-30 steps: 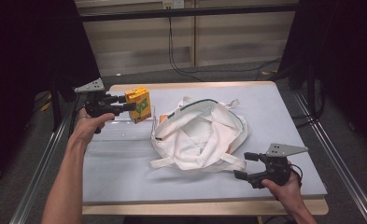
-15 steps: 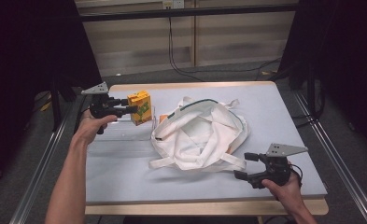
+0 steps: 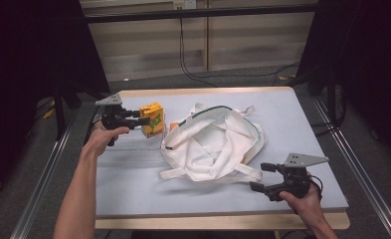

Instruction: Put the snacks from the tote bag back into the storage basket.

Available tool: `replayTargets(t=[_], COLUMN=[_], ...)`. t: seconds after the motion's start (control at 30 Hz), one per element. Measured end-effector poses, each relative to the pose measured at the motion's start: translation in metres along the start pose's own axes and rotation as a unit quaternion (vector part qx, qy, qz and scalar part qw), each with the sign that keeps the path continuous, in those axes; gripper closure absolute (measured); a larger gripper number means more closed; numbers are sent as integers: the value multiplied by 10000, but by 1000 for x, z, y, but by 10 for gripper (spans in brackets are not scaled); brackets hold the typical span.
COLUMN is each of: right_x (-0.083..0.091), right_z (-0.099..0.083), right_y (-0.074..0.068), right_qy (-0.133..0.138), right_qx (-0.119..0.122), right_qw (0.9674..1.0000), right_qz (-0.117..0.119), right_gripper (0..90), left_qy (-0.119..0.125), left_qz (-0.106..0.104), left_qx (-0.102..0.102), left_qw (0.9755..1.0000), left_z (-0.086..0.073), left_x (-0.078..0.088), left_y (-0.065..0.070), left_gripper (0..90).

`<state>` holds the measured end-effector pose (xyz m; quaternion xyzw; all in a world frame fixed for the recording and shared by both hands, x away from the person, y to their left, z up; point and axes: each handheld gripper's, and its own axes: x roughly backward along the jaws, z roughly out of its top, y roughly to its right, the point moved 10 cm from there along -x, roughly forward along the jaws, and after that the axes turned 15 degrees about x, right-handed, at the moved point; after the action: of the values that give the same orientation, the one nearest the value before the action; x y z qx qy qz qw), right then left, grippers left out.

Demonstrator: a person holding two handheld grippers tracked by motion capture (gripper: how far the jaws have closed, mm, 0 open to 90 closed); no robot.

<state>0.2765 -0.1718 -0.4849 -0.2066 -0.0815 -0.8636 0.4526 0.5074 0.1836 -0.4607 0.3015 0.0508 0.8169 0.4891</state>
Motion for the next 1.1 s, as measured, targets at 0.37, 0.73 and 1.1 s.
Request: replayTargets(t=[0.37,0.73,1.1], right_x=[0,0,-1], right_z=[0,1,0], right_y=[0,0,0], right_qy=[-5,8,-11], right_qx=[-8,9,30], right_qw=[10000,10000,10000], right_qz=[8,12,17], right_gripper=[137,138,137], left_qy=[-252,-569,-760], left_qz=[147,361,543], left_qx=[-20,-93,2], left_qw=[9996,9977,9956], left_z=[-15,-21,-25], left_x=[-9,-2,0], left_y=[-10,-15,-17], left_gripper=[512,501,374])
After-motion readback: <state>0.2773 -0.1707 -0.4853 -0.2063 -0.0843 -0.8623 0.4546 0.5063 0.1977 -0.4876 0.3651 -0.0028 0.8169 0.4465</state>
